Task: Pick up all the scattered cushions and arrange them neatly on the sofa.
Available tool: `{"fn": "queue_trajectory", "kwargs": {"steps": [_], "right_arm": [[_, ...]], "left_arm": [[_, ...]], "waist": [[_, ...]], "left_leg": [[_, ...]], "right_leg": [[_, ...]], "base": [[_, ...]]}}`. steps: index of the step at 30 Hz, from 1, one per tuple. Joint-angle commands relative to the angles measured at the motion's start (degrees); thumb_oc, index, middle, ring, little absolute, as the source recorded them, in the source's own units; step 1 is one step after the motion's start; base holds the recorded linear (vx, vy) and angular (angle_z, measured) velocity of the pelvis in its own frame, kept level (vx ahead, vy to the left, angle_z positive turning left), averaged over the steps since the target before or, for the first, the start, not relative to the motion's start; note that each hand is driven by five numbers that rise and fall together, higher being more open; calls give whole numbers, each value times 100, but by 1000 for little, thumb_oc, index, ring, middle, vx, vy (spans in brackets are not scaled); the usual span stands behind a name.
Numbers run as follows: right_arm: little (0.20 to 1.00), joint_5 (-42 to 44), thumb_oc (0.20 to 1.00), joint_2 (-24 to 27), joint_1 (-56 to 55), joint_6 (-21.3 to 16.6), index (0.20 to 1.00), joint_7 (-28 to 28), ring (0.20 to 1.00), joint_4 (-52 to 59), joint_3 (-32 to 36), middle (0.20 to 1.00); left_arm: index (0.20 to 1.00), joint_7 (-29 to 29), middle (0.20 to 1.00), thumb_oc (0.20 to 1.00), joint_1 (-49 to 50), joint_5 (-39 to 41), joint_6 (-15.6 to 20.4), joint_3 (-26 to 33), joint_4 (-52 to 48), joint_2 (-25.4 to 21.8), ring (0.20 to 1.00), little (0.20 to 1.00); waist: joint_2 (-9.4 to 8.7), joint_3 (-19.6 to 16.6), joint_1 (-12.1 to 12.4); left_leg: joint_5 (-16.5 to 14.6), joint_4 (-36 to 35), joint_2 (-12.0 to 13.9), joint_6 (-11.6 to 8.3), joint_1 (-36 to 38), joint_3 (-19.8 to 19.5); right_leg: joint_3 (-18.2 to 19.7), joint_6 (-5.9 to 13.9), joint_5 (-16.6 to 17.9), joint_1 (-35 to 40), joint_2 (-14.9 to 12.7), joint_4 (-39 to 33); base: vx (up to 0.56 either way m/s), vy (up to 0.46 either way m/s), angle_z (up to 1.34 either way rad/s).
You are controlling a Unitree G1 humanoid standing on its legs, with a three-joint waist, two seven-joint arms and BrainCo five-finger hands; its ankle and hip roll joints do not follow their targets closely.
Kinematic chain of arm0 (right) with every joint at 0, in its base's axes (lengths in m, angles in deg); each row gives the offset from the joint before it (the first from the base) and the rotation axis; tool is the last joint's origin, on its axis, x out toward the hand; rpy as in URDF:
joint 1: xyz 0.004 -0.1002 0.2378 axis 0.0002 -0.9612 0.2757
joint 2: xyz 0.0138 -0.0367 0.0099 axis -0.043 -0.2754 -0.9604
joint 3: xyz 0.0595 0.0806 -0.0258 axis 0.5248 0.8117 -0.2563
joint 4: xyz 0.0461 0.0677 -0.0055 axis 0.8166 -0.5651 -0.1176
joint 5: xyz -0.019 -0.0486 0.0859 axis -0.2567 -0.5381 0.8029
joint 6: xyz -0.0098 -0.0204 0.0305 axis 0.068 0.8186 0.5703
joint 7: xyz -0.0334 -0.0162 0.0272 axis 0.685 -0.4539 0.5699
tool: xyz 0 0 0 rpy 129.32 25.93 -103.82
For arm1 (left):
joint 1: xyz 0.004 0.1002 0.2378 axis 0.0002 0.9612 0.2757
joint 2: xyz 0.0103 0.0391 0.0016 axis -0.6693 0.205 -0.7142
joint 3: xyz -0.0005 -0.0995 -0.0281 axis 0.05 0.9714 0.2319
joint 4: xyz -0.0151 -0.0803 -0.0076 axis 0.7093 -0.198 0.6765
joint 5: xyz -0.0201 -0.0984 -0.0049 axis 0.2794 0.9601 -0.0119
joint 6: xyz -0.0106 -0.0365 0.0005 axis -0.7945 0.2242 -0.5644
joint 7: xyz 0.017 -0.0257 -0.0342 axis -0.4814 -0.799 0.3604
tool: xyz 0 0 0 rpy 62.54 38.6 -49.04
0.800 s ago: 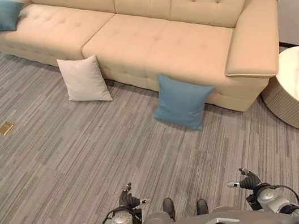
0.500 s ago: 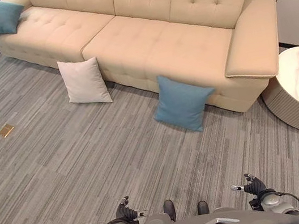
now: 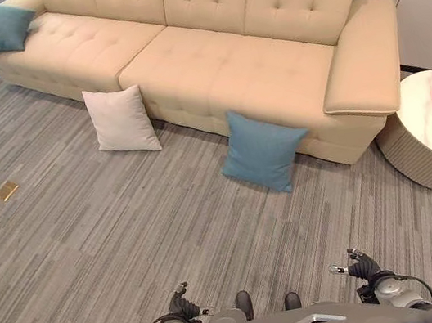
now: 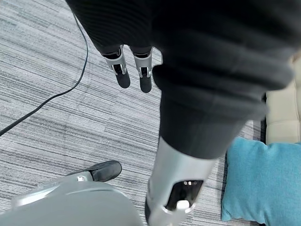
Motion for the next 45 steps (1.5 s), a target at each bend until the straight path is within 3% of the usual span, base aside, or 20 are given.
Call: {"fn": "queue_trajectory", "kwargs": {"steps": [1, 6, 10, 13, 16, 18, 19, 20, 24, 26, 28, 30, 31, 35, 39, 42, 43, 45], "right_arm": [[1000, -141, 1000, -45, 354, -5, 1000, -37, 1000, 29, -230, 1000], [1000, -218, 1000, -73, 386, 6, 1000, -63, 1000, 70, -268, 1000], [1000, -318, 1000, -20, 513, -3, 1000, -68, 1000, 308, -374, 1000], [1000, -334, 1000, 27, 555, -11, 1000, -60, 1000, 367, -398, 1000], [1000, -357, 1000, 103, 586, -16, 1000, -62, 1000, 440, -430, 1000], [1000, -340, 1000, 143, 557, -32, 1000, -59, 1000, 375, -377, 1000], [1000, -295, 1000, 140, 482, -42, 1000, -77, 1000, 284, -330, 1000], [1000, -299, 1000, 149, 443, -39, 1000, -68, 1000, 239, -314, 1000], [1000, -153, 1000, 176, 322, -65, 1000, -45, 1000, 149, -180, 1000], [1000, -46, 1000, 204, 339, -78, 1000, -27, 1000, 114, -157, 1000], [1000, -19, 1000, 230, 362, -74, 1000, -14, 1000, 91, -171, 1000], [1000, -50, 1000, 234, 394, -79, 1000, 15, 1000, 45, -206, 1000], [1000, -50, 1000, 233, 394, -80, 1000, 15, 1000, 44, -206, 1000], [1000, -152, 1000, 234, 430, -69, 1000, 68, 1000, -10, -228, 1000], [1000, -247, 1000, 200, 373, -24, 1000, 46, 1000, -37, -150, 1000], [1000, -302, 1000, 117, 470, -5, 1000, 22, 1000, 47, -178, 1000], [1000, -321, 1000, 93, 521, -5, 1000, 25, 1000, 68, -178, 1000], [1000, -374, 1000, 74, 526, 3, 1000, 23, 1000, 95, -182, 1000]], "left_arm": [[1000, 9, 1000, 1000, -496, -171, 78, -99, 206, -39, 1000, 1000], [1000, 7, 1000, 1000, -567, -201, 62, -109, 204, -81, 1000, 1000], [1000, -9, 1000, 1000, -580, -182, 65, -101, 72, -148, 1000, 1000], [1000, -19, 1000, 1000, -569, -198, 68, -103, 99, -152, 1000, 1000], [1000, -28, 1000, 1000, -553, -159, 65, -79, 168, -146, 1000, 1000], [1000, -20, 1000, 1000, -563, -165, 89, -75, 186, -139, 1000, 1000], [1000, -36, 1000, 1000, -538, -172, 93, -68, 224, -124, 1000, 1000], [1000, -40, 1000, 1000, -516, -153, 90, -46, 234, -126, 1000, 1000], [1000, -59, 1000, 1000, -546, -161, 75, -98, 203, -139, 1000, 1000], [1000, -81, 1000, 1000, -634, -144, 60, -166, 139, -152, 1000, 1000], [1000, -78, 1000, 1000, -691, -103, 65, -199, 75, -167, 1000, 1000], [1000, -70, 1000, 1000, -736, -120, 50, -243, 55, -178, 1000, 1000], [1000, -70, 1000, 1000, -736, -120, 50, -244, 55, -179, 1000, 1000], [1000, -55, 1000, 1000, -682, -157, 41, -245, 174, -185, 1000, 1000], [1000, -114, 1000, 1000, -479, -228, -11, -151, 352, -168, 1000, 1000], [1000, -145, 1000, 1000, -429, -250, -38, -76, 390, -272, 1000, 1000], [1000, -153, 1000, 1000, -434, -273, -44, -41, 394, -312, 1000, 1000], [1000, -164, 1000, 1000, -392, -248, -46, 16, 402, -325, 1000, 1000]], "waist": [[-253, 215, 93], [-287, 275, 109], [-171, 451, 59], [-128, 447, -13], [-149, 484, -106], [-162, 489, -152], [-174, 403, -191], [-170, 370, -177], [-242, 340, -239], [-342, 447, -218], [-415, 536, -151], [-549, 586, -51], [-550, 595, -47], [-526, 609, 107], [-427, 443, 155], [-358, 468, 165], [-321, 476, 185], [-285, 472, 262]], "left_leg": [[-802, 462, -62, 21, 4, -415], [-889, 583, -173, 141, -101, -525], [-929, 474, -208, 311, 95, -766], [-978, 229, -223, 296, 413, -908], [-1116, 216, -254, 261, 707, -1095], [-1141, 374, -243, 176, 770, -1239], [-1085, 403, -202, 77, 830, -1348], [-1035, 462, -171, 31, 831, -1384], [-732, 1290, -23, -333, 549, -1297], [-563, 2143, 9, -425, 75, -1078], [-656, 2365, -4, -359, -334, -929], [-1029, 1933, -106, -220, -725, -839], [-1032, 1931, -108, -218, -712, -836], [-505, 1358, -141, -292, -1113, -1158], [-481, 957, -218, -183, -843, -1218], [-533, 855, -171, -29, -584, -936], [-597, 835, -160, 40, -480, -809], [-679, 667, -132, 74, -260, -574]], "right_leg": [[-111, 673, 250, -64, -574, 184], [-59, 721, 200, -350, -663, 705], [-59, 803, 283, -1120, -551, 2257], [-132, 696, 105, -1312, -382, 2111], [-353, 617, 292, -1631, -256, 1504], [-281, 608, 328, -1574, -206, 1278], [-81, 506, 306, -1471, -22, 1184], [-133, 472, 306, -1381, -11, 1132], [-122, 303, 221, -939, 73, 805], [-78, 183, 180, -653, 62, 598], [-71, 159, 106, -522, -7, 537], [-45, 215, 17, -379, -106, 470], [-43, 216, 14, -367, -108, 468], [213, 250, -108, -151, -25, 432], [366, 383, -157, -150, -114, 642], [326, 601, -117, -528, -263, 1482], [86, 709, -37, -685, -396, 1729], [-565, 735, 87, -745, -694, 1576]], "base": [[14, 75, -1], [47, 92, -3], [111, 142, -1], [215, 39, 34], [259, -63, 17], [294, -116, 29], [281, -165, 55], [283, -186, 82], [193, -142, 84], [113, -129, 5], [84, -61, 10], [130, -10, -3], [157, 43, -3], [135, 107, -20], [162, 311, -87], [56, 232, -69], [68, 188, -78], [56, 104, -101]]}}
